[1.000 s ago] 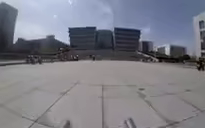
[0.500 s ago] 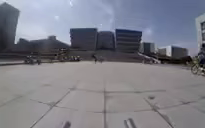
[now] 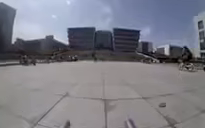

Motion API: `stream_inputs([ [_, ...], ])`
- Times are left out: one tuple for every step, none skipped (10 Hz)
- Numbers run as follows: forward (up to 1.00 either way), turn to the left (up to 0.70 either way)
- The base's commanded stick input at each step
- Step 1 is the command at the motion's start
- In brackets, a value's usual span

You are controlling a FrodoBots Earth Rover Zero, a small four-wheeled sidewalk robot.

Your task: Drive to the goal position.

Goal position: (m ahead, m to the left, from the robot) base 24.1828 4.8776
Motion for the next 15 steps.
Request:
stream_inputs([
  [0.85, -0.34],
  [0.85, -0.31],
  [0.85, -0.2],
  [0.85, -0.09],
  [0.85, 0.0],
  [0.85, 0.0],
  [0.85, 0.0],
  [0.85, 0.0],
  [0.85, 0.0],
  [0.85, 0.0],
  [0.85, 0.0],
  [0.85, 0.0],
  [0.85, 0.0],
  [0.85, 0.0],
  [0.85, 0.0],
])
